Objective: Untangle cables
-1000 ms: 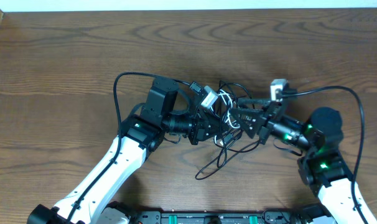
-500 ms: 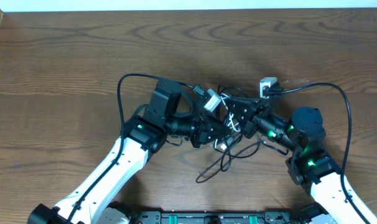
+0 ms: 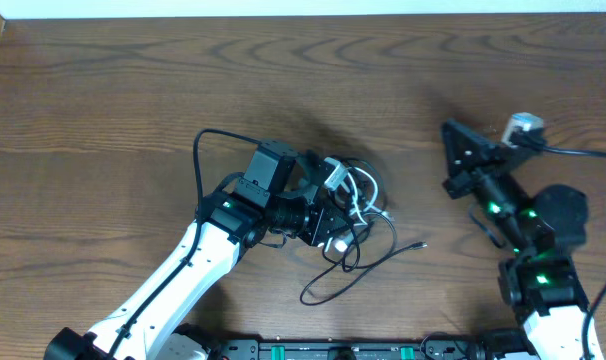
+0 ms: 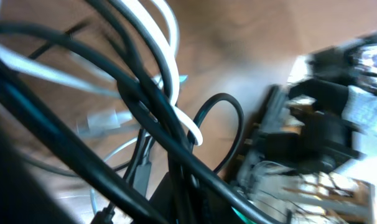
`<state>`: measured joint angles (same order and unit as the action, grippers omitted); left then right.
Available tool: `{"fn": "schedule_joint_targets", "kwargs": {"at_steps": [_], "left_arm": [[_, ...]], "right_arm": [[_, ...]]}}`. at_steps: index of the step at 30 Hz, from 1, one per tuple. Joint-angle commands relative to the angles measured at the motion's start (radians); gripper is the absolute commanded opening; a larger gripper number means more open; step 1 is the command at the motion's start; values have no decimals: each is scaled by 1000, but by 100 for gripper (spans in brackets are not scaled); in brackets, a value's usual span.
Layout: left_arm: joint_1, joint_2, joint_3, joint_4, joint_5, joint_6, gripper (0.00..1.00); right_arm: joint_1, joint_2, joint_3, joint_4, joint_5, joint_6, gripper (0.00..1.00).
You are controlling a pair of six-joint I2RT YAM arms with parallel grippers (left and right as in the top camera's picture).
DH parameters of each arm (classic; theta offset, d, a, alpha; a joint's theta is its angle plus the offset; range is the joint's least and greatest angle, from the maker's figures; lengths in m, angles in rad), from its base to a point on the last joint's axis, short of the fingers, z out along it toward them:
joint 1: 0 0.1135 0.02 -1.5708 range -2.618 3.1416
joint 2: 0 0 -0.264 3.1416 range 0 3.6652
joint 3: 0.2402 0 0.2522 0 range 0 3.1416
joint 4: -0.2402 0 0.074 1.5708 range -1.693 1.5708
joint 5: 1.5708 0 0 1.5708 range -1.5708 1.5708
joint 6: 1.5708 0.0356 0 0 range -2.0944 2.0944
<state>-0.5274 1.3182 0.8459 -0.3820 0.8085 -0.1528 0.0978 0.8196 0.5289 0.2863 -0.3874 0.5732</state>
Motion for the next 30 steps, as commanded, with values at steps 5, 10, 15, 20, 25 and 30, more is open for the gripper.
{"fn": "schedule_joint_targets", "kwargs": {"at_steps": [5,10,15,20,25,30], "left_arm": [[0,-11,7,-6,-280,10,9],[0,-11,7,-1,-313,10,50],[0,-11,7,14,-313,10,96],[0,-11,7,37,-332,10,96],[0,-8,7,129,-356,-15,97],[0,15,7,83,-739,-341,97]], "right_arm": [[-122,-90,19,-84,12,18,1],[-125,-99,19,-193,11,29,1],[-125,-99,19,-335,-12,29,11],[-123,-99,19,-479,-24,29,31],[-122,-93,19,-617,-34,29,48],[-122,-80,19,-720,-78,28,59]]}}
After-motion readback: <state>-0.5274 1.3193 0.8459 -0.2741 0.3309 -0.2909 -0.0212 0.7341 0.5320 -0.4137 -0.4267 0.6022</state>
